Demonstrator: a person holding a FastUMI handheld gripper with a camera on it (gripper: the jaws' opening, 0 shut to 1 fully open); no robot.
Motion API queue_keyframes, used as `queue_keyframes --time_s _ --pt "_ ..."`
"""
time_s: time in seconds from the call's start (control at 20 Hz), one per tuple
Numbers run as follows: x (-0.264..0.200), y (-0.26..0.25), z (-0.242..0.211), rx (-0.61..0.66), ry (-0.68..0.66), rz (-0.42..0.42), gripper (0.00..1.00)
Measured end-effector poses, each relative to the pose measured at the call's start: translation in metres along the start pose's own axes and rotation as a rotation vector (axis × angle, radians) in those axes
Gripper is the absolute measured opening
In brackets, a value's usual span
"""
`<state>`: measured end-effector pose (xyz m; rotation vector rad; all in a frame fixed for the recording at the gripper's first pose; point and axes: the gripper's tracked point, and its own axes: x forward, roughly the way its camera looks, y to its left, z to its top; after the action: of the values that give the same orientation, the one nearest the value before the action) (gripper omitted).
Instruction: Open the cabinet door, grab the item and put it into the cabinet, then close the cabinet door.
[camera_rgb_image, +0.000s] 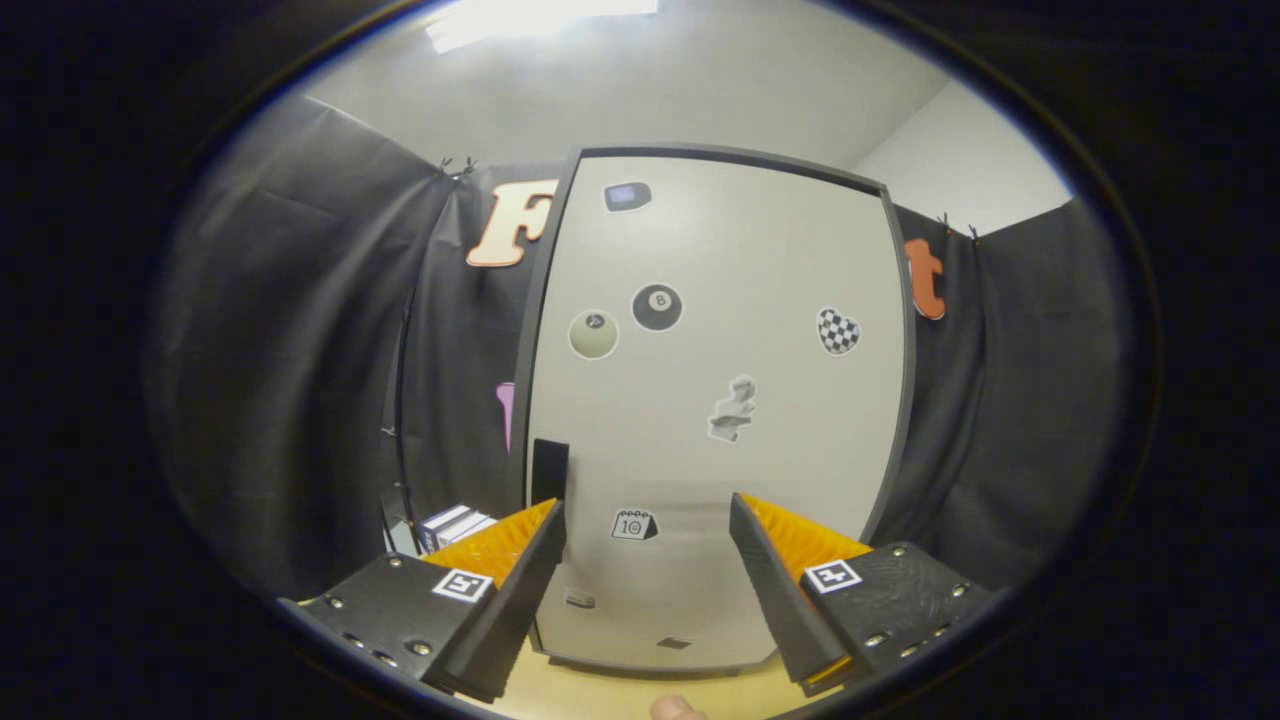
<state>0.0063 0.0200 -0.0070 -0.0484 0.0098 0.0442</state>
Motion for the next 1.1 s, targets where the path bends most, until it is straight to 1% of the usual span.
queue_keyframes --time_s 0.55,1.1 --pt "0.039 0.04 -0.013 0.01 0.029 0.053 0.98" --pt "0.085 0.055 -0.024 0.049 0.052 0.056 0.98"
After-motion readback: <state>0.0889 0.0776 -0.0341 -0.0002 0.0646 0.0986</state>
